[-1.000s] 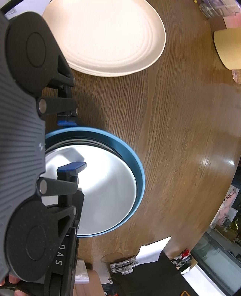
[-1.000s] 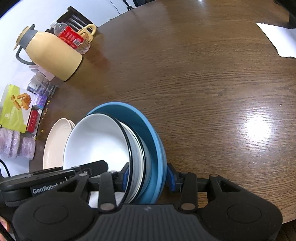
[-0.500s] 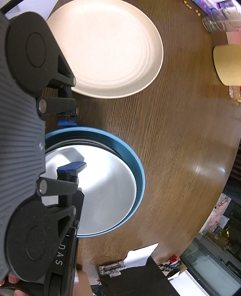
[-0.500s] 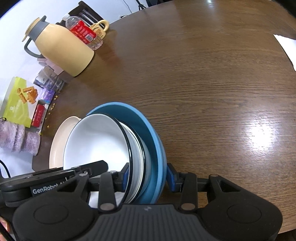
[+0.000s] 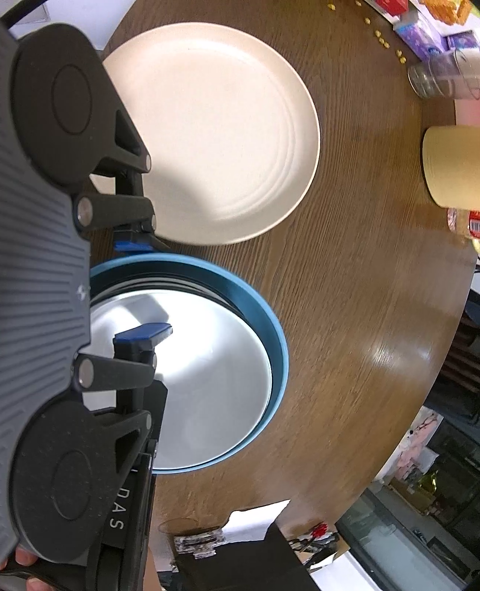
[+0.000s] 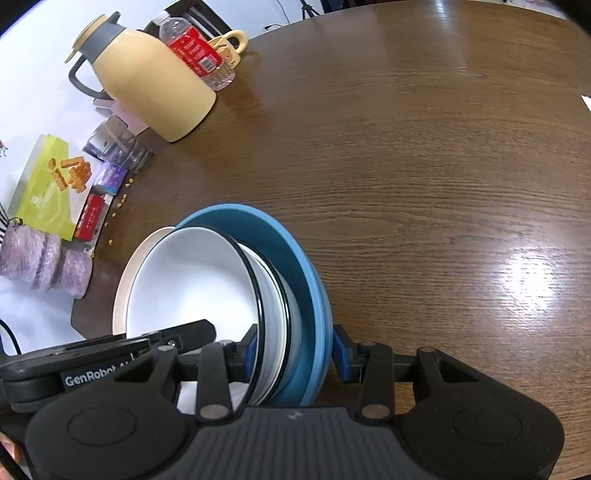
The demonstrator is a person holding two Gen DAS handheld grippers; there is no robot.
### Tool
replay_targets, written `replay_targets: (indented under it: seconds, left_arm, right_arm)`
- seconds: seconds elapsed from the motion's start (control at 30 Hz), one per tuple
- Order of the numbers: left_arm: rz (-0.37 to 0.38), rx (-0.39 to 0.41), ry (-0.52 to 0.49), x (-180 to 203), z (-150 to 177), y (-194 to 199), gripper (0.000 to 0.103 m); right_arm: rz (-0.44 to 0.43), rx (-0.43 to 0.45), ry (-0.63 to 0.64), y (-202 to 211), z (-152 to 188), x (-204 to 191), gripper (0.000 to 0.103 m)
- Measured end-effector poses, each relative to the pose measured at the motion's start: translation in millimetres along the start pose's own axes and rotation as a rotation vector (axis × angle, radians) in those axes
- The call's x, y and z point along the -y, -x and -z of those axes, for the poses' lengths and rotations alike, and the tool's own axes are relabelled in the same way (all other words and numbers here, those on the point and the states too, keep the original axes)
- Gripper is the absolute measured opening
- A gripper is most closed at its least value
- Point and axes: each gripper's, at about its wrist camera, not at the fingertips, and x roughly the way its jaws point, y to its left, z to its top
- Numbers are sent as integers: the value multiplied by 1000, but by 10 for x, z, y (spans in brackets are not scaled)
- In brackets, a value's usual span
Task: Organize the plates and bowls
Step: 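Lower the held blue bowl stack onto the cream plates with both grippers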
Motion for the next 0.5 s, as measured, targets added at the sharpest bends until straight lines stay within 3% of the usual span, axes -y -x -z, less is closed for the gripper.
replay_targets:
  seconds: [0.5]
  left_arm:
    - [-17,36,55,-306,-77,175,37]
  right_arm:
    - [-24,-10,60,-120,-153,-330,39]
